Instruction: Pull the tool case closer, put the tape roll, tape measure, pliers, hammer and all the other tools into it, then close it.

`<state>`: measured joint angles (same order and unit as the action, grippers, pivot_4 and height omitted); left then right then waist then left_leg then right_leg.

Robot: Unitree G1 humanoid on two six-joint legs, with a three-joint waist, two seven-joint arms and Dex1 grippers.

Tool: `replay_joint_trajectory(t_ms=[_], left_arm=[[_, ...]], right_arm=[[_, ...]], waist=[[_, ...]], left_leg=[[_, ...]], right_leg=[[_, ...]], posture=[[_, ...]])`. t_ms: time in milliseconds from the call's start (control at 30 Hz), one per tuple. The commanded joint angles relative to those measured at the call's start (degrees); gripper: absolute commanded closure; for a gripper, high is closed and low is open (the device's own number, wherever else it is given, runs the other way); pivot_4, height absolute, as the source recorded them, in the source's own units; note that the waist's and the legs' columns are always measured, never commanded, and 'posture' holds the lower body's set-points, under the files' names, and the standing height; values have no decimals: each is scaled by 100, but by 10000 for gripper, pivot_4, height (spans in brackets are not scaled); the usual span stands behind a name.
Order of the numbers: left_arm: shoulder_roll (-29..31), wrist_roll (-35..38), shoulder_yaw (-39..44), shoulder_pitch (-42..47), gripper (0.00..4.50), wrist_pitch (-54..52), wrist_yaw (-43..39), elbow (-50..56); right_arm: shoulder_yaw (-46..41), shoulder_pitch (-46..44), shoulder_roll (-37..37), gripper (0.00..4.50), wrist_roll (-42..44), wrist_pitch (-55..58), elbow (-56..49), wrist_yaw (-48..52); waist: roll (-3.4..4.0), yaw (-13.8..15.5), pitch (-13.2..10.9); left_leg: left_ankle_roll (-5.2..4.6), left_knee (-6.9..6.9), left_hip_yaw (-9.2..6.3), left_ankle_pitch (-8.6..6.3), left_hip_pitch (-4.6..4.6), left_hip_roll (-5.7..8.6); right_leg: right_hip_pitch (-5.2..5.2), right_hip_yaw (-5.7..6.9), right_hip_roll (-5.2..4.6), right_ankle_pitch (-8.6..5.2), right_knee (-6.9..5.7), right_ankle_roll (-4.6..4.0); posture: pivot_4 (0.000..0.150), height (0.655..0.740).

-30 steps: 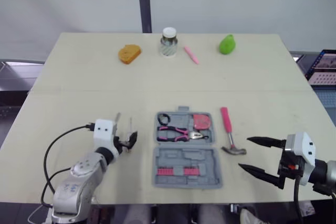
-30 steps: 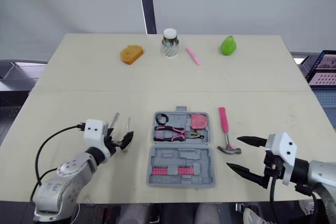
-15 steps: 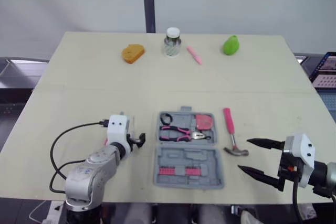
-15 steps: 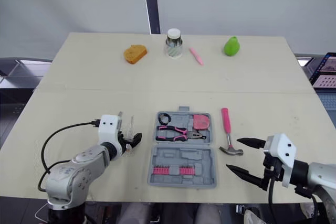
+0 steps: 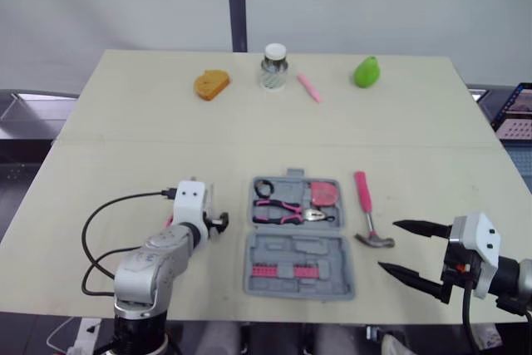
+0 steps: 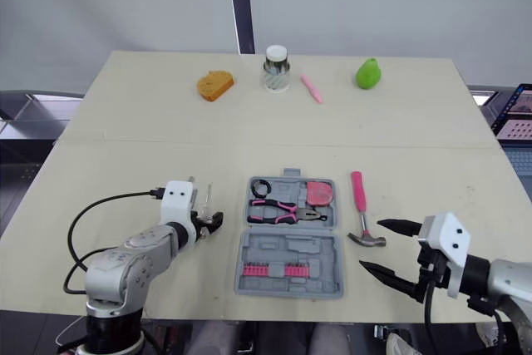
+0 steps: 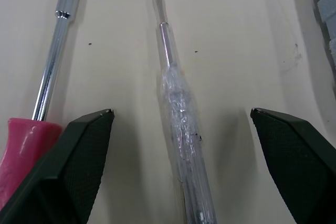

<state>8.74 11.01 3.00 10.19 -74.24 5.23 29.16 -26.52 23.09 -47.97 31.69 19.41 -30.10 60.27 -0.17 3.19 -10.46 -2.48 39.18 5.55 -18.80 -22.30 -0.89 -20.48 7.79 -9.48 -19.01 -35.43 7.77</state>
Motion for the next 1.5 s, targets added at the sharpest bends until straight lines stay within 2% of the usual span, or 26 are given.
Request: replay_joint_trajectory(t_ms=[33, 133, 167, 200, 267, 433, 600, 667, 767, 933, 1033, 1167, 1300, 1500], left_arm=[[-11, -82, -64, 64, 219, 86, -68, 3], [-44, -68, -49, 74, 219, 69, -109, -3], [-62, -68, -41, 67, 5382, 73, -115, -10], [-79, -71, -38, 59, 7894, 75, -116, -15], [-118, -82, -48, 43, 17621, 75, -111, -18], [-167, -127, -69, 16, 44526, 50, -110, -1], [1, -171, -111, 5, 44990, 233, -245, -22], [247, 56, 74, 28, 44990, 611, -710, -12], [848, 414, 500, 74, 44990, 1134, -1533, -117], [2235, 822, 547, 24, 44990, 1969, -3145, -307], [3034, 1005, 310, -25, 44990, 2561, -4243, -287], [3578, 994, -69, -44, 44990, 3209, -5052, -296], [3969, 876, -456, 0, 44990, 3638, -5591, -234], [4236, 799, -1020, 511, 44990, 4015, -6315, -364]], right_arm=[[-221, 25, -1, 111, 84, 27, -209, -67], [-244, 38, 9, 111, 78, 51, -232, -76], [-247, 40, 12, 0, 78, 57, -237, -81], [-245, 41, 15, 0, 77, 66, -246, -91], [-242, 44, 21, 0, 77, 82, -263, -113], [-229, 52, 25, 0, 78, 102, -281, -142], [-258, 92, 44, 0, 93, 94, -284, -132], [-304, 135, 58, 0, 106, 70, -274, -105], [-319, 166, 77, 0, 104, 27, -242, -89], [-267, 126, 105, 0, 82, -41, -153, -75], [-225, 100, 129, 0, 52, -90, -95, -50], [-177, 103, 164, 0, -18, -180, -25, -40], [-135, 123, 204, 0, -49, -235, -24, -70], [-69, 100, 214, 0, -131, -352, 81, -33]], waist=[[0, 5, 0], [0, 6, 0], [0, 6, 0], [0, 6, 0], [0, 8, 0], [0, 5, 1], [0, 6, 0], [0, 3, 0], [1, -14, 0], [2, -33, 1], [2, -20, 1], [4, -21, 0], [7, -34, -1], [7, -31, -2]], left_leg=[[0, 0, 0, 1, 0, 0], [1, 0, -1, 1, 0, 0], [1, 0, -1, 1, 0, 0], [1, 0, -1, 1, 0, 0], [1, 0, -1, 1, -1, 0], [1, 0, -1, 1, -1, 0], [0, 0, -1, 1, 0, 1], [0, 0, -2, 1, 0, 0], [2, 0, -1, 1, -1, -2], [4, -2, 2, 0, -1, -2], [4, -2, 3, 0, -1, 0], [5, -2, 2, -2, -2, 2], [5, -4, 4, -1, -1, -1], [3, -4, 7, 0, -1, 0]], right_leg=[[0, 0, 0, 0, 0, 0], [0, -2, -1, 0, 0, 0], [0, -2, -1, 0, 0, 0], [0, -2, -1, 0, 0, 0], [0, -2, -1, 0, 0, 0], [0, -1, -1, 0, 0, 0], [1, -1, -1, 0, 0, 0], [0, -2, -1, 0, 0, 0], [-3, -1, 0, 0, 0, 0], [-10, 2, 2, -1, -3, -2], [-10, 1, 0, -1, -2, -2], [-10, -2, -3, -1, 0, -2], [-12, -2, 1, -1, -1, -2], [-11, -1, 2, -1, -4, -2]], posture=[[1500, 6950], [1500, 6950], [1500, 6950], [1500, 6950], [1500, 6950], [1500, 6950], [1500, 6950], [1500, 6950], [1500, 6950], [1500, 6950], [1500, 6950], [1500, 6950], [1500, 6950], [1500, 6950]])
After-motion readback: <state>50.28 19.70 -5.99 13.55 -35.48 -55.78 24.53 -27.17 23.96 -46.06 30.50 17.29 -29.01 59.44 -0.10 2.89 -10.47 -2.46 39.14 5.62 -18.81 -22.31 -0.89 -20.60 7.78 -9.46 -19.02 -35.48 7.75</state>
